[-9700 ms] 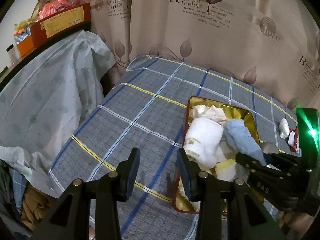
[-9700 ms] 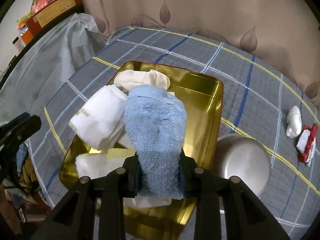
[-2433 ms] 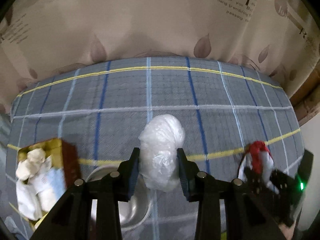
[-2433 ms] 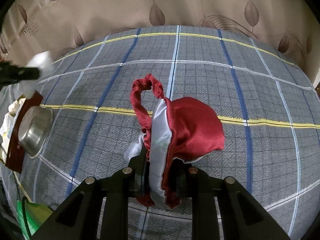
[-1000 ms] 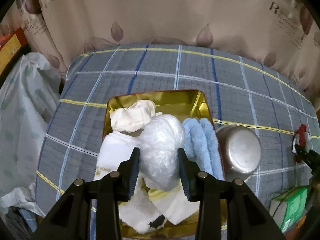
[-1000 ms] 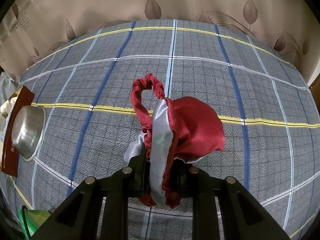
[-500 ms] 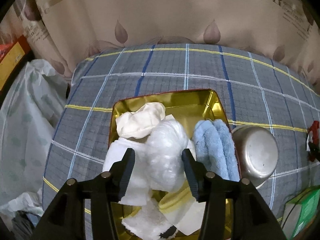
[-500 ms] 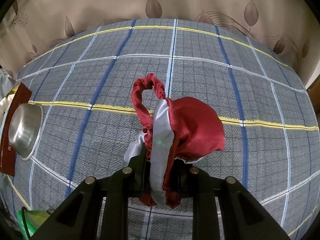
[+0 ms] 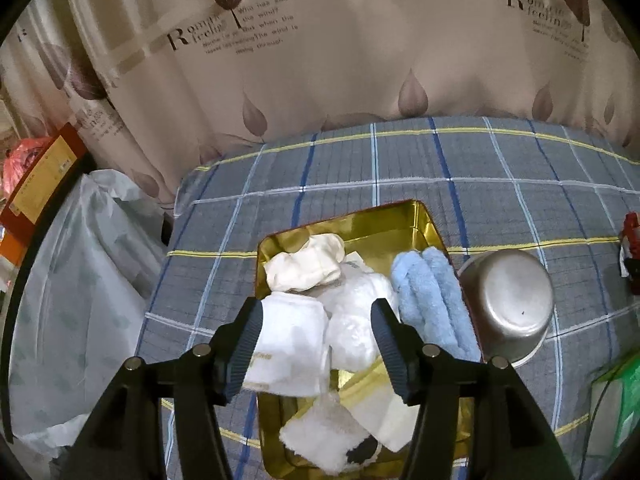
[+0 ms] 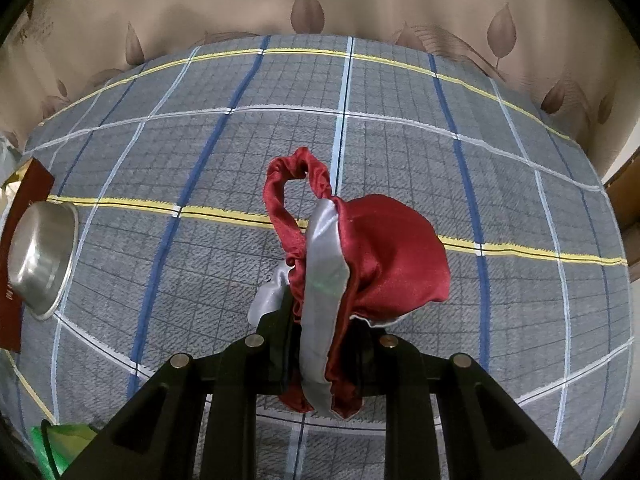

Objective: Organize soft objects
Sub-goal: 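Carry the drawstring bag over the gold tray with the right gripper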

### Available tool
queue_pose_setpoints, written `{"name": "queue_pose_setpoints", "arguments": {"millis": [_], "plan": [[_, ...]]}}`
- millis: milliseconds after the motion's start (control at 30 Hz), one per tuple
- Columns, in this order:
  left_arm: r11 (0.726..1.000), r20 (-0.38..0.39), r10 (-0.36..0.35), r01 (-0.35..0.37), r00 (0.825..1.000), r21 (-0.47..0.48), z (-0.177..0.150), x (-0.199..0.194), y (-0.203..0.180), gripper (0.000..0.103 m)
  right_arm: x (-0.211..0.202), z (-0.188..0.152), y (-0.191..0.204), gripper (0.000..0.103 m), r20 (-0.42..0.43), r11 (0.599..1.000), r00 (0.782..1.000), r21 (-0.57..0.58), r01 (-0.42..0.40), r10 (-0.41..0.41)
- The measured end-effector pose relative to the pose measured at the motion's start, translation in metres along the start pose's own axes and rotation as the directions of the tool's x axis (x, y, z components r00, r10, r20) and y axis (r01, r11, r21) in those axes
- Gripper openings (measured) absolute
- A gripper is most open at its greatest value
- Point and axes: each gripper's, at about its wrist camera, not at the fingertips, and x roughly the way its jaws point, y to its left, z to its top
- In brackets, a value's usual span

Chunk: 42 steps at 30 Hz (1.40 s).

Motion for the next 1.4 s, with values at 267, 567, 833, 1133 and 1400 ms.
{"name": "queue_pose_setpoints", "arguments": {"millis": [267,567,833,1133,1400], "plan": [[0.998,0.024,-0.024,0.026,0.999,-0.051,-0.019,-0.016,0.001,0.058,-0.003,0.000,0.003,0.017,0.008,1.000,0.999,-0.007,0.031,-0.031],[0.984,0.076,0.063,-0.050,0.995,-0.168,-0.039,-0.033,0.025,0.058,-0.031,0.012,0.019,0.017,0.045,1.000,0.999,-0.024,0.007,-0.006],[0.961,0.044,0.034,-0.021,0.998,-0.276,-0.056,-0.034,0.051,0.058,-0.083,0.025,0.078,0.017,0.125,0.987,0.987,-0.139,-0.079,0.097],[0.942,0.034,0.071,-0.055,0.997,-0.332,-0.073,-0.038,0.077,0.058,-0.121,0.023,0.171,0.017,0.115,0.931,0.959,-0.297,-0.215,0.258],[0.930,0.025,0.087,-0.072,0.996,-0.360,-0.089,-0.040,0.094,0.058,-0.124,0.007,0.262,0.017,0.030,0.848,0.928,-0.419,-0.325,0.370]]}}
